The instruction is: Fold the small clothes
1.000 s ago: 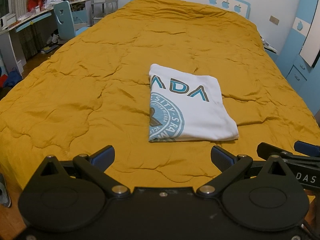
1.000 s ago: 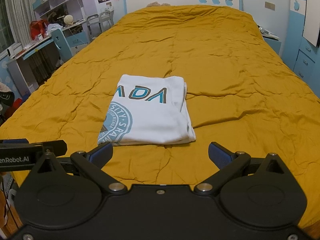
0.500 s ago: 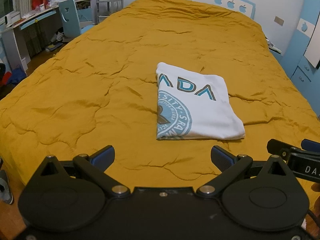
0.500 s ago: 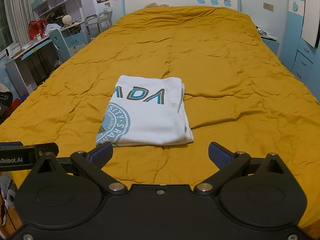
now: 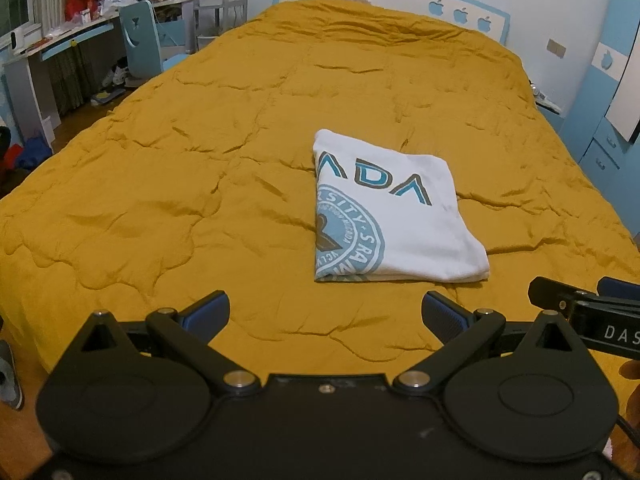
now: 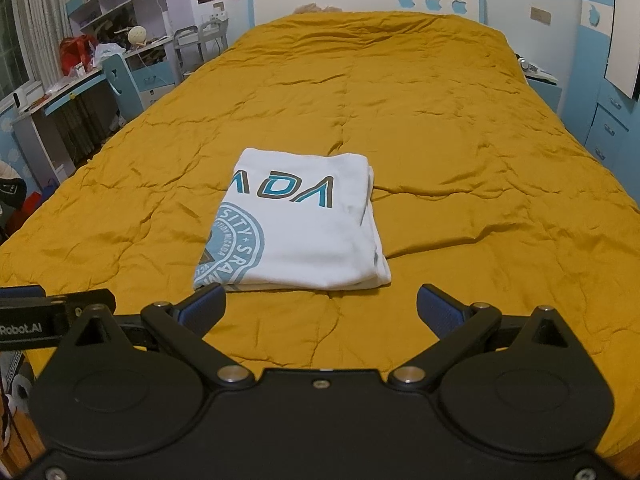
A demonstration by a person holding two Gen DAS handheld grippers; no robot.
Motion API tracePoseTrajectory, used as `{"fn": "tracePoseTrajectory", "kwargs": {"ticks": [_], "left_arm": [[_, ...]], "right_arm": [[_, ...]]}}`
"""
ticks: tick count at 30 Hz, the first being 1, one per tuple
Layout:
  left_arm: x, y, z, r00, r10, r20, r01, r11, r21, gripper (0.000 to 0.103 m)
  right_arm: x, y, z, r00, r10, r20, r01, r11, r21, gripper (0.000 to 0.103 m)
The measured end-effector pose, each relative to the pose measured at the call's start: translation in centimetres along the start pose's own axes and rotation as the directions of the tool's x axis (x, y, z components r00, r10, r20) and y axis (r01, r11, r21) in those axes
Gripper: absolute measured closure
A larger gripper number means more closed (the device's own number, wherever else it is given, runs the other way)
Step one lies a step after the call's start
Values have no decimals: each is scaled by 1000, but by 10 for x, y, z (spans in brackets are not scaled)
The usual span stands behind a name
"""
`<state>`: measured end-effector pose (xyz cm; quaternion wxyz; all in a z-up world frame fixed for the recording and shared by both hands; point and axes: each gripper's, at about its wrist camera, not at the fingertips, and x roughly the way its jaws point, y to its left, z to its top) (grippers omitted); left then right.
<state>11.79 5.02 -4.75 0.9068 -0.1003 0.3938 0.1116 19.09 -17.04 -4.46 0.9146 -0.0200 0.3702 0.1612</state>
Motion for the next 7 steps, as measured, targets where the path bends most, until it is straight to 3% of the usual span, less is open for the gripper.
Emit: {"fn": "tracePoseTrajectory", "kwargs": {"ticks": [7], "left_arm": [[1,2,0,1000,11,5,-11,1000,4,0]], "right_arm": [[0,1,0,1000,-2,0,2,1000,0,0]]}}
